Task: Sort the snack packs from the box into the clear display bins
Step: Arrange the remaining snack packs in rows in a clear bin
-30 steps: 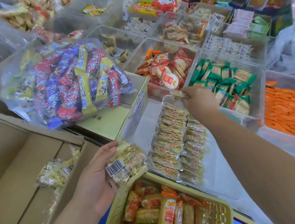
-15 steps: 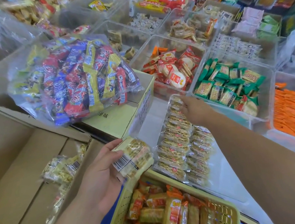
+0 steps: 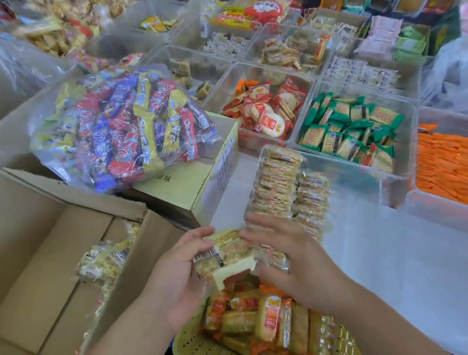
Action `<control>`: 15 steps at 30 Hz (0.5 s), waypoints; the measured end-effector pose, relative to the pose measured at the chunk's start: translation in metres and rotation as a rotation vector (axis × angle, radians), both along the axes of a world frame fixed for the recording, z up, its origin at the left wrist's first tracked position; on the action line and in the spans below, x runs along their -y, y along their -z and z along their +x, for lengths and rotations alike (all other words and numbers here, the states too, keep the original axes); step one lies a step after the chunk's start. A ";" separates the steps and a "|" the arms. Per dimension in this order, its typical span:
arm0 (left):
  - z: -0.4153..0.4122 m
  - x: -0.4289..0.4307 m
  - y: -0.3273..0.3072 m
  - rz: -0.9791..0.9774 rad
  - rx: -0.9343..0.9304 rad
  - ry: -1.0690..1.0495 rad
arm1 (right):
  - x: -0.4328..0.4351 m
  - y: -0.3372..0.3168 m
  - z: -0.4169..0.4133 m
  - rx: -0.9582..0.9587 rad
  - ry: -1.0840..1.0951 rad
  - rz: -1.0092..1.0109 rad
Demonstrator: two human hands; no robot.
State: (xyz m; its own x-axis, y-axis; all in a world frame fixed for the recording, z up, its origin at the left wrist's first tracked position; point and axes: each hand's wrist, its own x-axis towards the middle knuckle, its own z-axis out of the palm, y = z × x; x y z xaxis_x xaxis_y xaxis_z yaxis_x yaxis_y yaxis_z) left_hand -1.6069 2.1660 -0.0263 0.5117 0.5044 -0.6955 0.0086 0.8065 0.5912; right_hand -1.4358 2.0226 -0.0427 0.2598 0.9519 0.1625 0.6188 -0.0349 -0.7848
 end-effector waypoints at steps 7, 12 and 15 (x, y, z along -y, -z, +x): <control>0.003 0.027 -0.005 0.245 -0.128 0.288 | 0.034 -0.005 -0.025 -0.475 0.358 0.013; -0.009 0.038 -0.015 0.483 -0.077 0.475 | 0.043 -0.011 -0.041 -0.729 0.465 0.069; -0.012 0.045 -0.015 0.522 -0.089 0.480 | 0.047 -0.012 -0.048 -0.796 0.463 0.074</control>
State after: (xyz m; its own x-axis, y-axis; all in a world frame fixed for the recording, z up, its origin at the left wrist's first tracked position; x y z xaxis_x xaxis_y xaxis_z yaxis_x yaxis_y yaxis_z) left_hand -1.6185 2.1214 -0.0110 0.7134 0.5159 -0.4742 0.3580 0.3134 0.8795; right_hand -1.4843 1.9759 -0.0305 0.6732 0.7194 -0.1710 -0.1675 -0.0769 -0.9829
